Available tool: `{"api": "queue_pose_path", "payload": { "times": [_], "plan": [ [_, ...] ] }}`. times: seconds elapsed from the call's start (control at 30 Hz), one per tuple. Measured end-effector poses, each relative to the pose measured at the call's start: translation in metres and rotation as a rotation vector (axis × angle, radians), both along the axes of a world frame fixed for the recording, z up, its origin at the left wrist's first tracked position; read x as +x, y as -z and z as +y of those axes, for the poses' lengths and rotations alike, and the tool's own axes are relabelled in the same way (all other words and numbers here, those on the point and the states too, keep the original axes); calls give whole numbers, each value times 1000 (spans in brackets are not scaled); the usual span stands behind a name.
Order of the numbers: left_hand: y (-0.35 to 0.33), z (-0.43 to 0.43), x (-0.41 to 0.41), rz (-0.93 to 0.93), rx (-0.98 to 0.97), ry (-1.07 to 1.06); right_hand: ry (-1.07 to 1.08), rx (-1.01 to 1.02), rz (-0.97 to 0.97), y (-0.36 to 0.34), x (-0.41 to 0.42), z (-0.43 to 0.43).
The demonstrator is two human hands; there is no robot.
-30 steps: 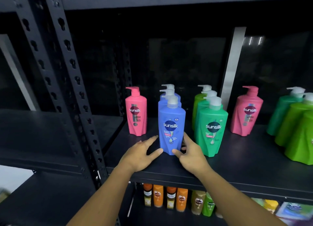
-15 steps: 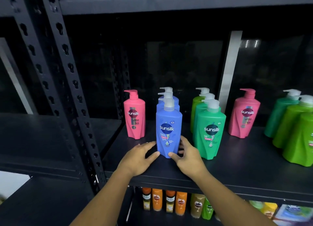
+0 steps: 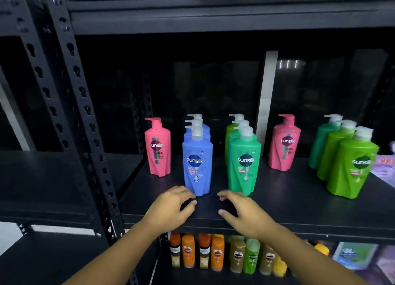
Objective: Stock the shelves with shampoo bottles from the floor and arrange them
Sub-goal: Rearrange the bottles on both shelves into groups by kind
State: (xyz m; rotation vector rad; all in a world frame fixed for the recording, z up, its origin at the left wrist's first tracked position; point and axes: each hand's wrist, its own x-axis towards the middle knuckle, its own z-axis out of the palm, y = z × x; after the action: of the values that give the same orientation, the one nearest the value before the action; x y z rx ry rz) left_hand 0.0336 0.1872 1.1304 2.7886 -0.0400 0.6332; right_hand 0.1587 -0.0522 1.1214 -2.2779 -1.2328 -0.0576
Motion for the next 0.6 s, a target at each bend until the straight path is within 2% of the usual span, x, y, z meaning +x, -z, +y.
{"api": "queue_pose_path", "payload": {
  "times": [0.1,0.2,0.27,0.4,0.5,0.6],
  "plan": [
    [4,-26,5,4,-11,92,-55,-139,-99,-2,7,-39],
    [6,-49,22,27,-52,145,33,-227,-92,-1,22,-68],
    [5,-63,41,43,-159,114,122,-288,-56,-2,32,-81],
    [5,-85,81,118,-527,11,211,-343,46,-2,49,-91],
    [4,-94,108,115,-641,-12,239,-346,105,0,62,-86],
    [5,-99,128,79,-739,0,268,-234,257,-3,74,-83]
  ]
}}
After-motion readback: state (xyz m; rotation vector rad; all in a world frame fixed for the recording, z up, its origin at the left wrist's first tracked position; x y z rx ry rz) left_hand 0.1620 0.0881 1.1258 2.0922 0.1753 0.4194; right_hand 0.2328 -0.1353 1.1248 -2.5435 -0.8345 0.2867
